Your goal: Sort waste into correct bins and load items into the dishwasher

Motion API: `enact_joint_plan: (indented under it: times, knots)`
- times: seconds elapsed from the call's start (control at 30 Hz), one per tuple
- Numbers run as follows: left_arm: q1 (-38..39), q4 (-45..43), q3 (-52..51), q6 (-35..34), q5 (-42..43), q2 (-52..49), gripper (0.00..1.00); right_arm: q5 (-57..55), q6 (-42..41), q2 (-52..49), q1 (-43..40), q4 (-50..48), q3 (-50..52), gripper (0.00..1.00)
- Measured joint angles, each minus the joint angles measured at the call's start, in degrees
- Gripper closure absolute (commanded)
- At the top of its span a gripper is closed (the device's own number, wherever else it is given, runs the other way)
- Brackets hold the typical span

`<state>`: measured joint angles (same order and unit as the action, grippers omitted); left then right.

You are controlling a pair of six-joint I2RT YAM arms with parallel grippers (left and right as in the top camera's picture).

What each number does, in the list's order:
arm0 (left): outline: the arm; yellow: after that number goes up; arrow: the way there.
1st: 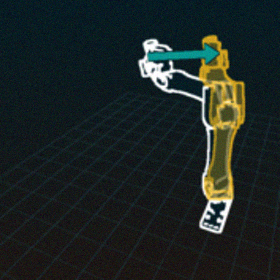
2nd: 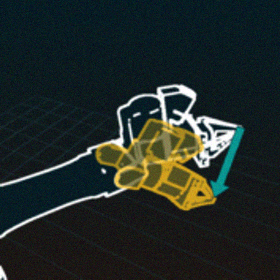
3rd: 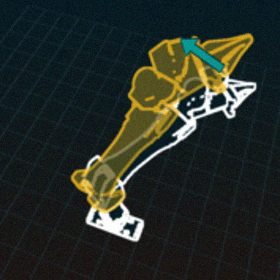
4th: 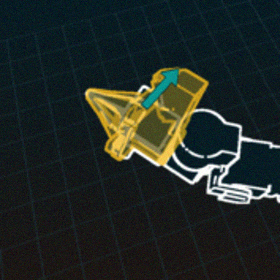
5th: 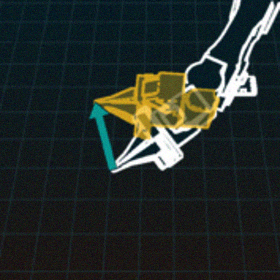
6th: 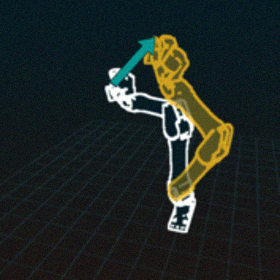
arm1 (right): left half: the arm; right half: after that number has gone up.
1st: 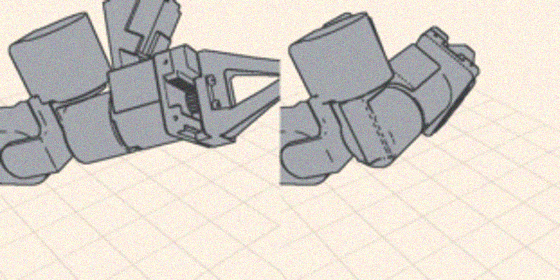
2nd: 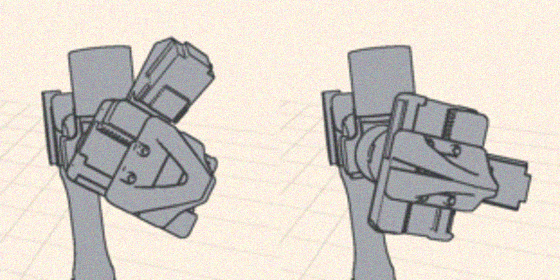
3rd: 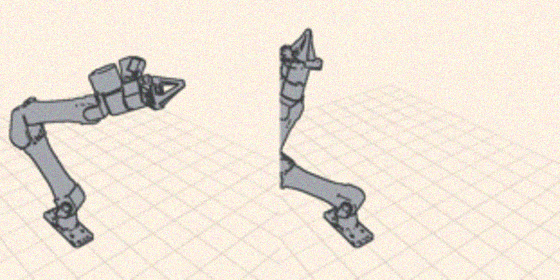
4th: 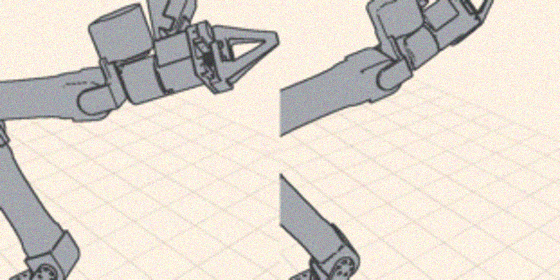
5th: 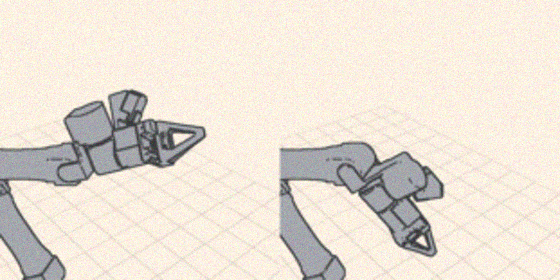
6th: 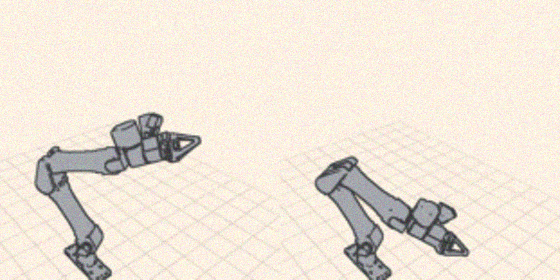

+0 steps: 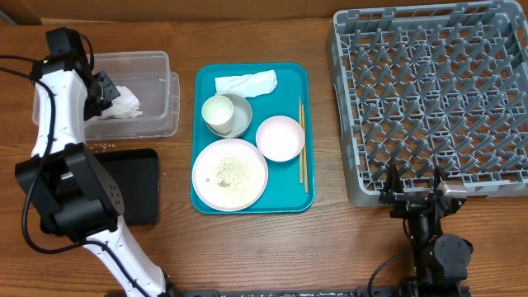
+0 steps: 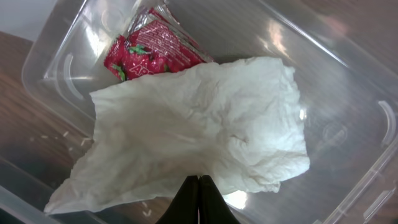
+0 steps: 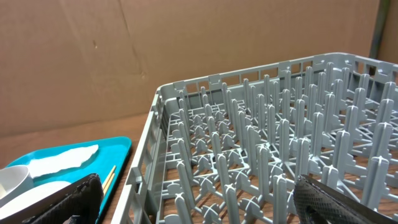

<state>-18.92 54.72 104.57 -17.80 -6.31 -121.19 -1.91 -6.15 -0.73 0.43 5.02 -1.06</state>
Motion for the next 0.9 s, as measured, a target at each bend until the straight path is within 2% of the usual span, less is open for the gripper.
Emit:
enact_joint_plan:
  times: [0.67,0.8,0.9]
  knots:
    - [-2.1,-1.68,0.04,0.42,-3.63,0.0,0.96,0.02,0.02,0.0,0.0,0.07,0.0,0.0]
    - [-2.14,3.85,3.3,0.61,-3.45,-0.04,0.96,0.0,-0.02,0.0,0.0,0.04,0.0,0.0]
    - [-2.14,9.31,10.43,0.85,-2.1,-0.09,0.96,-0.02,0.02,0.0,0.0,0.04,0.0,0.0]
